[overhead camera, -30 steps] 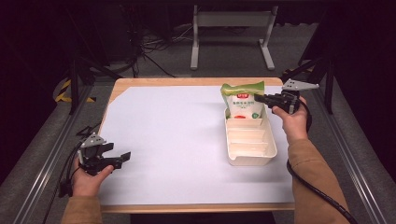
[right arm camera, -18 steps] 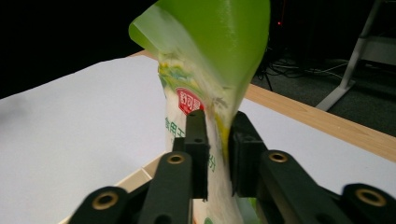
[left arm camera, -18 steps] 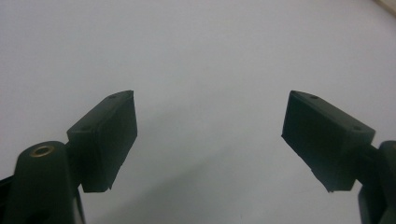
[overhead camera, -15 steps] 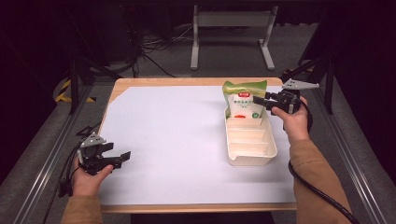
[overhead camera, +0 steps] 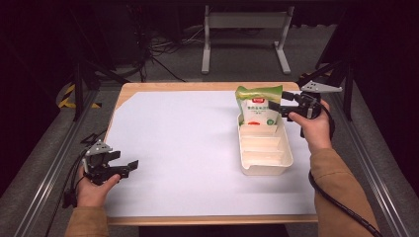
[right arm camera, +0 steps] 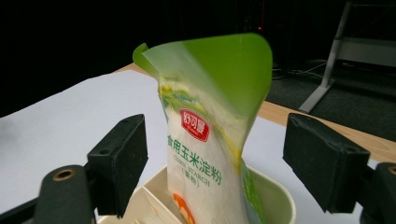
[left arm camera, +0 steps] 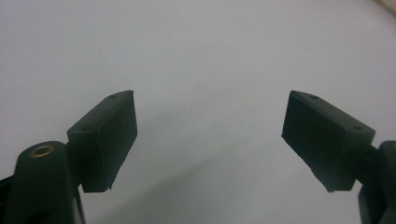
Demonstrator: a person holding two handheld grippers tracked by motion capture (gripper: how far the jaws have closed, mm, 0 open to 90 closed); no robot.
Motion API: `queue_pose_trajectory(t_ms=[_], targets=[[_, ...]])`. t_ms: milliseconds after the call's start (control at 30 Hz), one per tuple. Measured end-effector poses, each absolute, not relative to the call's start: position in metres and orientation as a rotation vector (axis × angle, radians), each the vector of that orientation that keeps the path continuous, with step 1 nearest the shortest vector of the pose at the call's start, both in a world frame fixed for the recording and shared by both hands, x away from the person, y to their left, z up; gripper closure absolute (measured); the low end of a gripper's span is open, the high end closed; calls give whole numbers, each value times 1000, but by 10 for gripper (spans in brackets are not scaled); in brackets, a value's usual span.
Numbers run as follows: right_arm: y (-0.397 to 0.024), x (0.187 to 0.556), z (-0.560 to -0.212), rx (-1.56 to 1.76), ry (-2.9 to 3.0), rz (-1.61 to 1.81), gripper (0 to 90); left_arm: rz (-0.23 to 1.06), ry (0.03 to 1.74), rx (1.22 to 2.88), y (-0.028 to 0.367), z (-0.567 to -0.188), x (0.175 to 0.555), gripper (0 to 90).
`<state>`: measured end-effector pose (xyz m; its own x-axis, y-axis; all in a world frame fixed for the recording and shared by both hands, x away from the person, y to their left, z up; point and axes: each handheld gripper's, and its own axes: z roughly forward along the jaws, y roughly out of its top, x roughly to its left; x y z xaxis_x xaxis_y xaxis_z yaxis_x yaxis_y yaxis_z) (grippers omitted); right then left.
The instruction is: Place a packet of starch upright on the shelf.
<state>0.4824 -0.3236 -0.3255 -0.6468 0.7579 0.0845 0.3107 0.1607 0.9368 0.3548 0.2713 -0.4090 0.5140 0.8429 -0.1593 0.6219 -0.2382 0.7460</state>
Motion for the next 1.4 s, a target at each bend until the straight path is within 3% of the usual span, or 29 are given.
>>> queue_pose_trajectory(t_ms=[733, 1133, 1400], targets=[[-367, 422, -293, 980, 2033, 1392, 208, 350, 1196, 1965, 268, -408, 355, 187], [-389, 390, -305, 1009, 2066, 1325, 203, 349, 1199, 1962, 268, -408, 355, 187], [-393, 383, -333, 1052, 2090, 1305, 196, 354, 1191, 1970, 270, -410, 356, 187]])
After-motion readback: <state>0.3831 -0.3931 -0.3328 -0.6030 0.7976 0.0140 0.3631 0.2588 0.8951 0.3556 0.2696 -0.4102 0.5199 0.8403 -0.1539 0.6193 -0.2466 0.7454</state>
